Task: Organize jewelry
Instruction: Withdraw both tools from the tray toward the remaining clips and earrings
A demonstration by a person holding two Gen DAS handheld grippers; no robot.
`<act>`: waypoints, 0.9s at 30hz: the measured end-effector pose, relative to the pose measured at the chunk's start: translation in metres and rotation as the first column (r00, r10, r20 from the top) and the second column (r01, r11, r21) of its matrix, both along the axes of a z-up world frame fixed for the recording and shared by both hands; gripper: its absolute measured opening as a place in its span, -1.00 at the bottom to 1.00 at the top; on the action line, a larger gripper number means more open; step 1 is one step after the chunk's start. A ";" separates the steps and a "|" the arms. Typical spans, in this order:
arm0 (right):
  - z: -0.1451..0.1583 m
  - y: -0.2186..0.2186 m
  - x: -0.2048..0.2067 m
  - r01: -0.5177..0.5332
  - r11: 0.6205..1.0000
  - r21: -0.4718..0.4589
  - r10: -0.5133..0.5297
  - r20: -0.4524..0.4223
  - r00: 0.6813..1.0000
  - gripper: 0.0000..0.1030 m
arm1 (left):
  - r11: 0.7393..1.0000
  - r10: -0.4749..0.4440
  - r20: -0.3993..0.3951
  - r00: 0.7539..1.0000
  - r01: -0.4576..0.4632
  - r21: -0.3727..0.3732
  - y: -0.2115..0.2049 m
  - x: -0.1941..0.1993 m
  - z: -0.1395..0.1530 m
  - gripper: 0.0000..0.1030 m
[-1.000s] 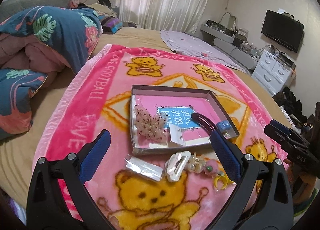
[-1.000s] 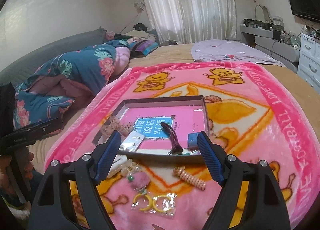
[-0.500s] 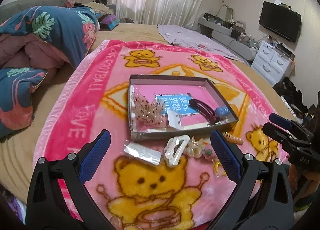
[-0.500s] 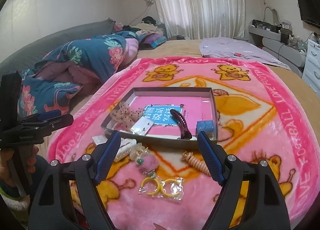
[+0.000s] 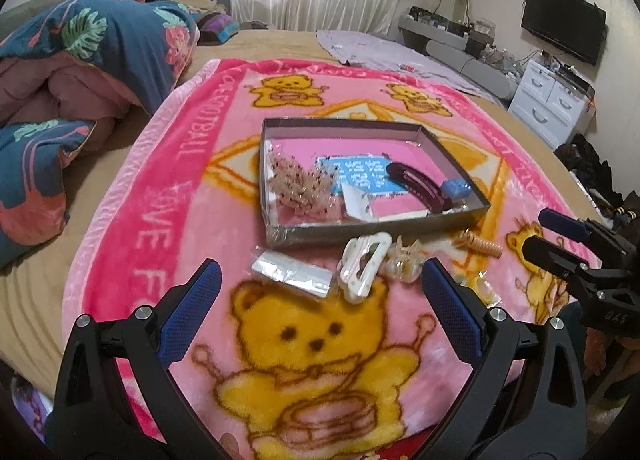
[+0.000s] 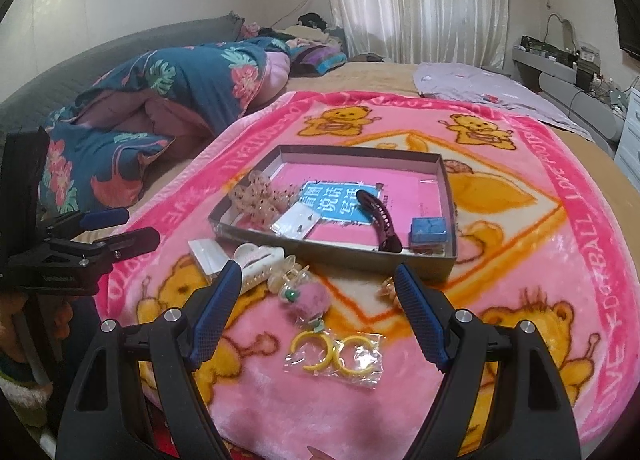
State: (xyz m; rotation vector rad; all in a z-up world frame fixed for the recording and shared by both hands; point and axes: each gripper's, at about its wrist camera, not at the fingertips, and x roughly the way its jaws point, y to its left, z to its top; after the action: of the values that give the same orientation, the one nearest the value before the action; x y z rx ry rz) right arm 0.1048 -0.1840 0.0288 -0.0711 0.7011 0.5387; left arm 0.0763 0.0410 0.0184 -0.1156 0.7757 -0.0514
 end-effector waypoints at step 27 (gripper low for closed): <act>-0.076 0.035 0.032 -0.060 0.989 -0.135 0.039 -0.155 0.987 0.35 | 0.988 0.024 -0.141 0.990 -0.045 -0.149 0.038 0.026 -0.063 0.70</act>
State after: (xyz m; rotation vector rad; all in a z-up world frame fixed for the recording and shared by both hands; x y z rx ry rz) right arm 0.1369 -0.1486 -0.0476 -0.1803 0.8874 0.5458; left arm 0.1019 0.0786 -0.0451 -0.2796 0.9081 -0.0700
